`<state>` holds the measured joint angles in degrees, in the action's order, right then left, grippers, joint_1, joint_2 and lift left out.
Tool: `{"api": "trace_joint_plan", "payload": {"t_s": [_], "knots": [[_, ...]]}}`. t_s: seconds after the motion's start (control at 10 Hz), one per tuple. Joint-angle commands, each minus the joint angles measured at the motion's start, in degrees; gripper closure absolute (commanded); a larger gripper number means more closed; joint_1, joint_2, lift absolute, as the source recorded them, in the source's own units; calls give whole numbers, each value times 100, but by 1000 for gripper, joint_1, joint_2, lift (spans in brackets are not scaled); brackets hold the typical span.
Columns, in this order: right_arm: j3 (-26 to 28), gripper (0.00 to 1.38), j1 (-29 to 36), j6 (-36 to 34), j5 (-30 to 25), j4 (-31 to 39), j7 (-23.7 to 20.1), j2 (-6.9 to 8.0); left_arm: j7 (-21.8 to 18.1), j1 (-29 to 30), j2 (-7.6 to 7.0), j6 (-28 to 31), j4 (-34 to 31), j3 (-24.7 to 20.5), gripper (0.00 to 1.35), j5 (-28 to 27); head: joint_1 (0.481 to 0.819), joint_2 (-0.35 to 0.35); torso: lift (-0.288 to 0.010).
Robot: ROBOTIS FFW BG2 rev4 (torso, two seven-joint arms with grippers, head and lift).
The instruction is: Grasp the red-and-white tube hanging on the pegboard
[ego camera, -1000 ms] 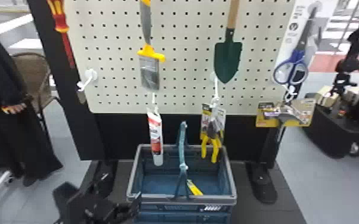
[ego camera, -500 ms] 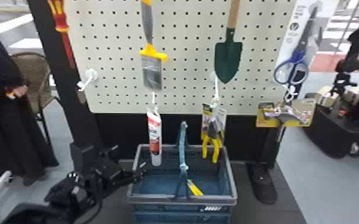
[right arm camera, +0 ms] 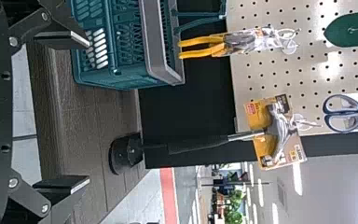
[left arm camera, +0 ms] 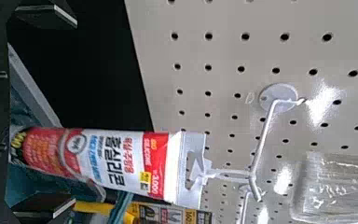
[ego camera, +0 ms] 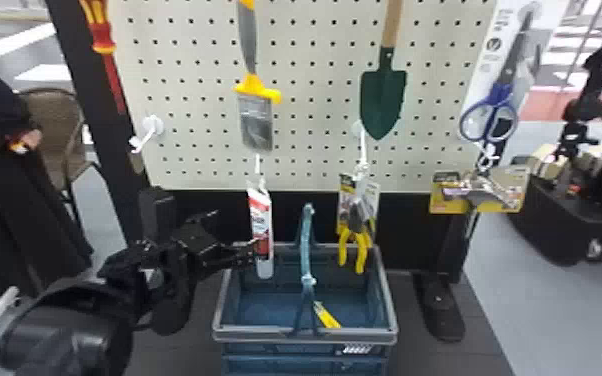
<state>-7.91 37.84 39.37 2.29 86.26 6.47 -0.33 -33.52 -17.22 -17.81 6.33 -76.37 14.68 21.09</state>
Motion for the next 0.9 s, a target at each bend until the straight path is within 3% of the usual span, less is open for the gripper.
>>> {"api": "trace_joint_plan", "payload": {"t_s": [0.0,0.3,0.4,0.5,0.8], "knots": [[0,262,-16,0,0,-13,-14,16,-155,-428,-12,122,345,396,-2,167,549,0,-100],[0,262,-28,9,26,-55,-41,33,-199,-600,-3,202,528,536,-2,88,549,0,-100],[0,262,-28,9,26,-55,-41,38,-216,-588,-12,210,528,527,87,79,549,0,-100],[0,262,-28,0,26,-55,-41,33,-199,-588,-12,193,528,527,450,88,549,0,-100],[0,262,-28,9,26,-55,-41,33,-208,-612,-3,219,528,519,573,106,549,0,-100]]}}
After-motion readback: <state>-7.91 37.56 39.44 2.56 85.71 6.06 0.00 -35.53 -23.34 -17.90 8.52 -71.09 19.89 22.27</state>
